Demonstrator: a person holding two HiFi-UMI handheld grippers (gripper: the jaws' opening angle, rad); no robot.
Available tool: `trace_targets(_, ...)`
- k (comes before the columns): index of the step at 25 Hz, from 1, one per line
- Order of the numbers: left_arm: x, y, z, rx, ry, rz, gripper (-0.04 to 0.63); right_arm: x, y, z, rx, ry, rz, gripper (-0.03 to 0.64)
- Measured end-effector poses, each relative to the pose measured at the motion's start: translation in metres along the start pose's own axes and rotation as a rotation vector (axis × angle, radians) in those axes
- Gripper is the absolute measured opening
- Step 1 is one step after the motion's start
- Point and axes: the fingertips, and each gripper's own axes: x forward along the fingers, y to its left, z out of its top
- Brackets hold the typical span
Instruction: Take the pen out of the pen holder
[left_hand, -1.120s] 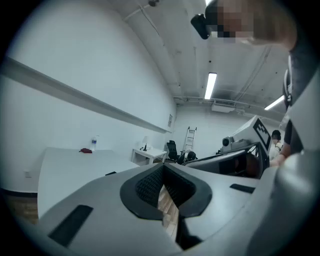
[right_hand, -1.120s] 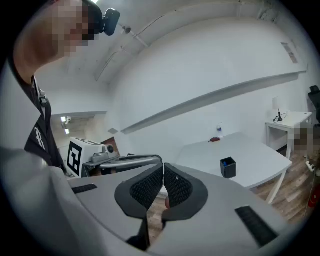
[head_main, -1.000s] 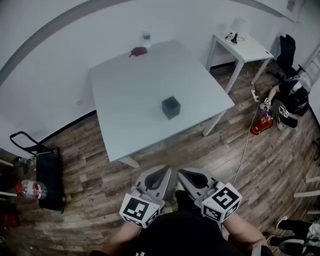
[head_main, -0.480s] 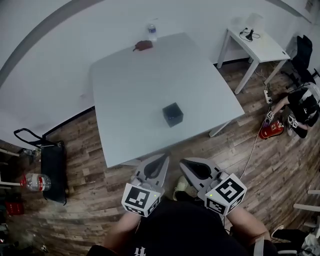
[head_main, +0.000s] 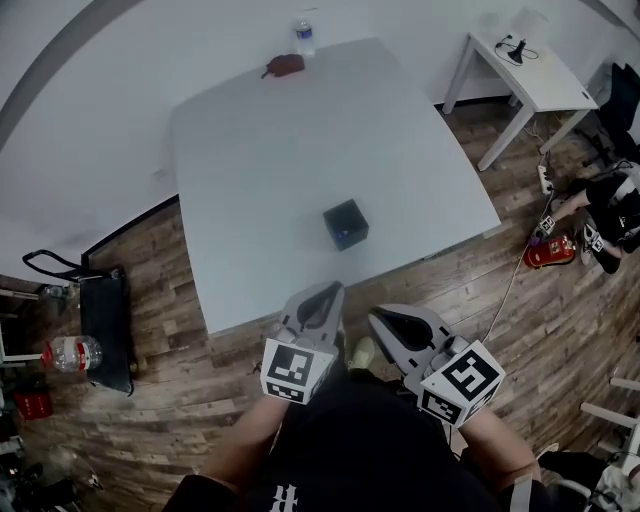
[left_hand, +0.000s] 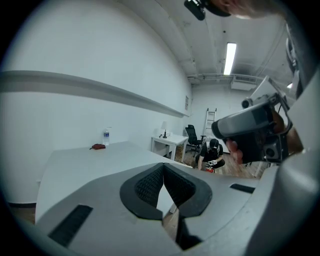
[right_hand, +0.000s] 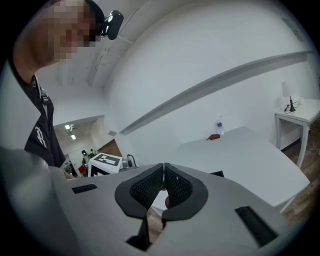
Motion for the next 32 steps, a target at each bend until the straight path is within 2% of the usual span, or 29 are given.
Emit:
trace_targets(4, 0.032, 0.011, -0.019, -0.005, 0.049, -0.015, 0.008, 0.007, -0.02, 0.003, 0.024, 0.026, -0.036, 0.017)
trace_targets(9, 0.069, 0.036, -0.048, -0.041, 0.115, 0.014, 0.011, 0.019, -0.044, 0.004, 0.057, 0.065, -0.073, 0.017)
trace_targets(13, 0.096, 0.054, -0.072, -0.053, 0.172, 0.04, 0.086, 0.03, -0.059, 0.001, 0.085, 0.104, -0.092, 0.017)
trace_targets(18, 0.118, 0.07, -0.096, -0.027, 0.226, 0.081, 0.087, 0.041, -0.074, -0.002, 0.115, 0.134, -0.114, 0.017)
trace_targets(22, 0.127, 0.071, -0.113, -0.009, 0.271, 0.085, 0.091, 0.042, -0.083, -0.006, 0.135, 0.148, -0.131, 0.017)
trace_targets(32, 0.135, 0.071, -0.131, 0.038, 0.328, 0.117, 0.091, 0.039, -0.093, -0.009, 0.151, 0.159, -0.15, 0.017)
